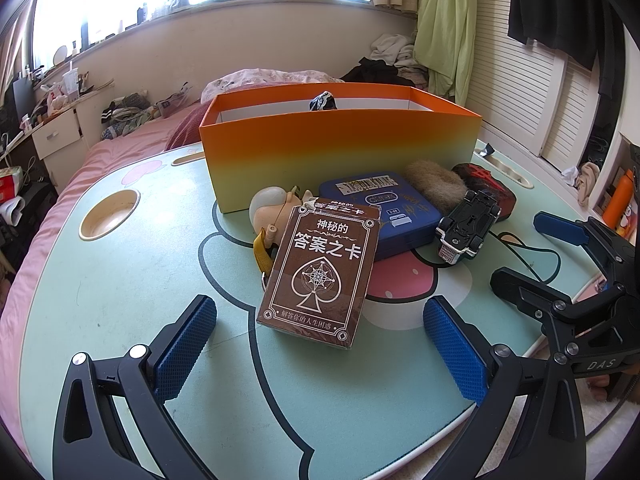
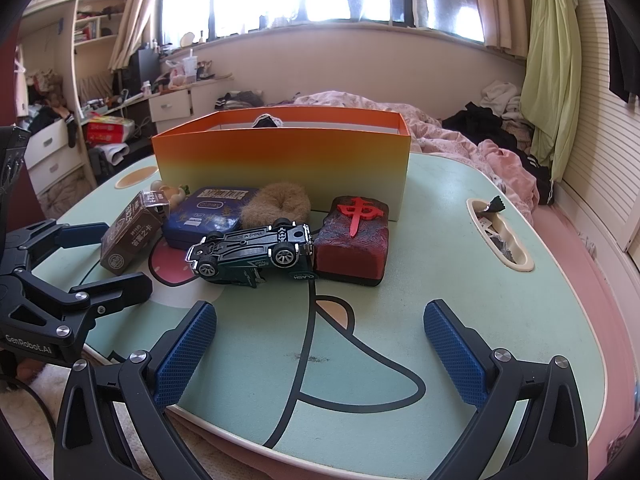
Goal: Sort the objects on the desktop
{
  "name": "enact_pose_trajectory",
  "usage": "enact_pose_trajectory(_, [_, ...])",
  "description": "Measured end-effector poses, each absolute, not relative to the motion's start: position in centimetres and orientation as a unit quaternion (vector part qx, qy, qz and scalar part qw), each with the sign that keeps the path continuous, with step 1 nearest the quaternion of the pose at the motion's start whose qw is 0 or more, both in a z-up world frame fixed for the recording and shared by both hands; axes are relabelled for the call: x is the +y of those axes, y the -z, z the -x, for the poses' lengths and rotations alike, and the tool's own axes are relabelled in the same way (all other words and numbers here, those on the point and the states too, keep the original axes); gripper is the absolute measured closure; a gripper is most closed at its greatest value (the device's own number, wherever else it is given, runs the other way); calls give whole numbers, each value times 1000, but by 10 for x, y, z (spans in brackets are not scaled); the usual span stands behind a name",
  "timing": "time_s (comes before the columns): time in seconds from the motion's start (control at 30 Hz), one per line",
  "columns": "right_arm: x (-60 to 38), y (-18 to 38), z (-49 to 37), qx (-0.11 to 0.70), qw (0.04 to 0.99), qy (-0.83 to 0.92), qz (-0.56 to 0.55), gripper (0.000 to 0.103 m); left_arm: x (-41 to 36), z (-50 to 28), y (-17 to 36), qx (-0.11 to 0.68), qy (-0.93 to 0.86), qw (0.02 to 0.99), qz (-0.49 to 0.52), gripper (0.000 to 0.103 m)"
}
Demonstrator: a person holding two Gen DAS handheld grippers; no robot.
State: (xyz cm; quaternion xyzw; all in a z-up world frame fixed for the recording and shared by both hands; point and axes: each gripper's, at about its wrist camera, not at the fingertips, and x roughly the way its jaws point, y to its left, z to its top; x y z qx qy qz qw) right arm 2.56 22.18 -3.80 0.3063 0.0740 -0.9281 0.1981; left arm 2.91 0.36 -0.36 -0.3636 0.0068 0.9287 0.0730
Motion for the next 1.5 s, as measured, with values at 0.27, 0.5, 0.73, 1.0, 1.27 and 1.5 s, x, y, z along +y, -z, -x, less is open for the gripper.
enact_pose_trajectory(0.27, [222, 39, -26, 73, 199, 928, -306, 0, 4, -29, 4, 7, -929, 73, 364, 0])
enact_pose_trajectory(0.5, [221, 36, -24, 73, 198, 929, -305, 0, 4, -29, 4, 7, -929, 73, 363, 0])
enact_pose_trajectory(0.73, [224, 31, -25, 51, 206, 931, -297, 0, 3, -30, 4, 7, -929, 73, 363, 0])
enact_pose_trajectory(1.0, [245, 14, -22, -18, 225, 936, -269, 12, 3, -30, 4, 7, -929, 73, 363, 0])
enact_pose_trajectory(1.27, [202, -4, -16, 41, 266, 928, -257, 17, 3, -29, 4, 6, -929, 74, 363, 0])
enact_pose_trajectory(1.5, [170, 6, -4, 110, 251, 920, -280, 12, -1, -32, -4, -10, -933, 84, 350, 0])
